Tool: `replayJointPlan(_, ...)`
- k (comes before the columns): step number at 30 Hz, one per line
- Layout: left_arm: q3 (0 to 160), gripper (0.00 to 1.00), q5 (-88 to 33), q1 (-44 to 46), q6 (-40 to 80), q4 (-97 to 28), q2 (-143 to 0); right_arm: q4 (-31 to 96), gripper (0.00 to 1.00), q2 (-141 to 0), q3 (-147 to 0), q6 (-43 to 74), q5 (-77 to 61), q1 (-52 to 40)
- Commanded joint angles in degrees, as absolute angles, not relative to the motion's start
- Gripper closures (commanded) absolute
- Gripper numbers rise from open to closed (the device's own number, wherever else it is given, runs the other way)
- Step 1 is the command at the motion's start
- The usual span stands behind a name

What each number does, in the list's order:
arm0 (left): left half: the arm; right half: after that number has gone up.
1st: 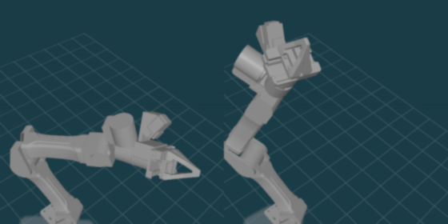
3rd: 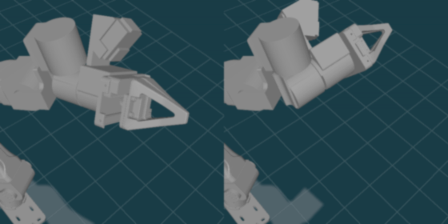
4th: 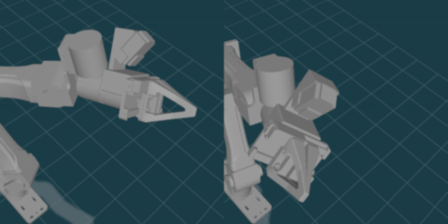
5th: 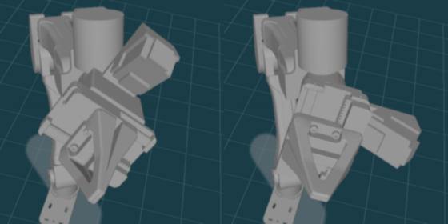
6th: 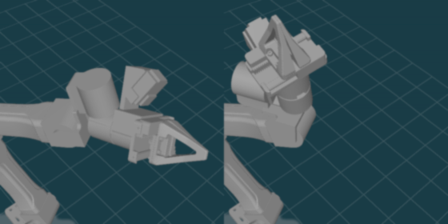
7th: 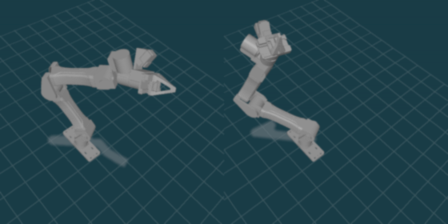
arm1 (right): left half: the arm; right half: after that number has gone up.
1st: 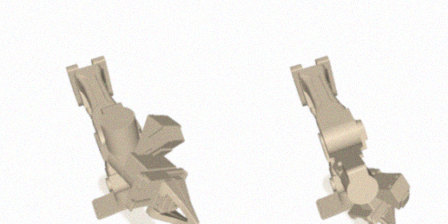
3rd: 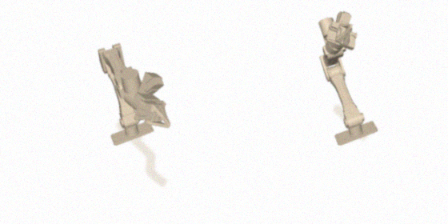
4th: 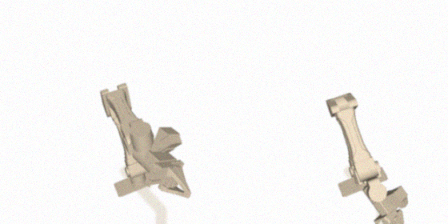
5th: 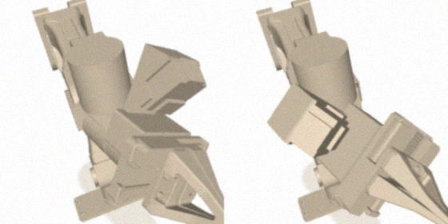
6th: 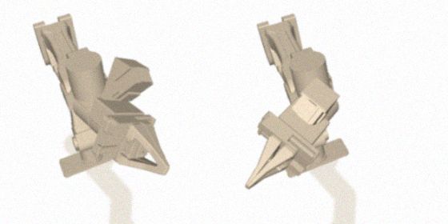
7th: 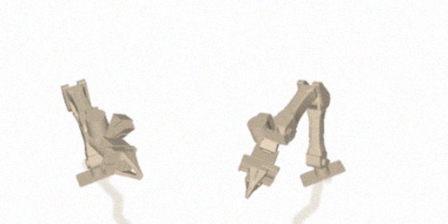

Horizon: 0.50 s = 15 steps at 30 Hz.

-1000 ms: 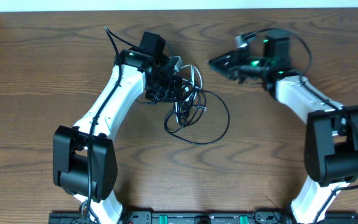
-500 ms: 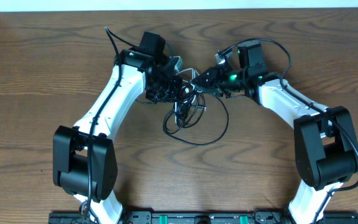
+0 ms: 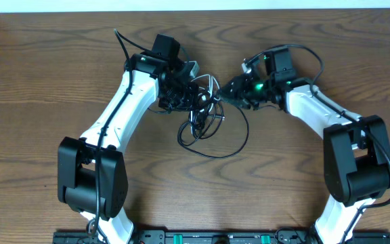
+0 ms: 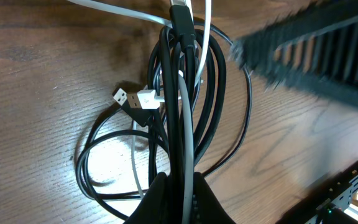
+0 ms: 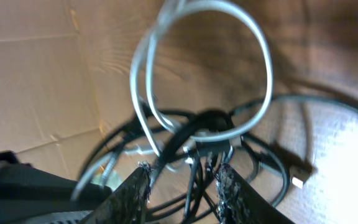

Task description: Untangle cables

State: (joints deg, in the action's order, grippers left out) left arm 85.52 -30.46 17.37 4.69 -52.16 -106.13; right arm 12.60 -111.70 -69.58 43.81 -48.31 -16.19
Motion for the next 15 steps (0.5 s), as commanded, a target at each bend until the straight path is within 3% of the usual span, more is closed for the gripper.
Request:
replayJointPlan(1,85.3,0.92,-30.1,17.2,5.0,-52.2,-105.7,13.1,0.64,-111.3,-69.7,41.7,-45.7,-18.3)
replayJointPlan(11,85.3,0.92,-30.1,17.2,5.0,-52.2,-105.7,11.5,0.63,-111.3,-69.7,44.2,-40.5,-20.6)
replayJointPlan(15,85.3,0.92,-30.2,17.2,5.0,-52.2,-105.7,13.3,0.76,-111.4,-69.7,44.1,-36.9,-21.2)
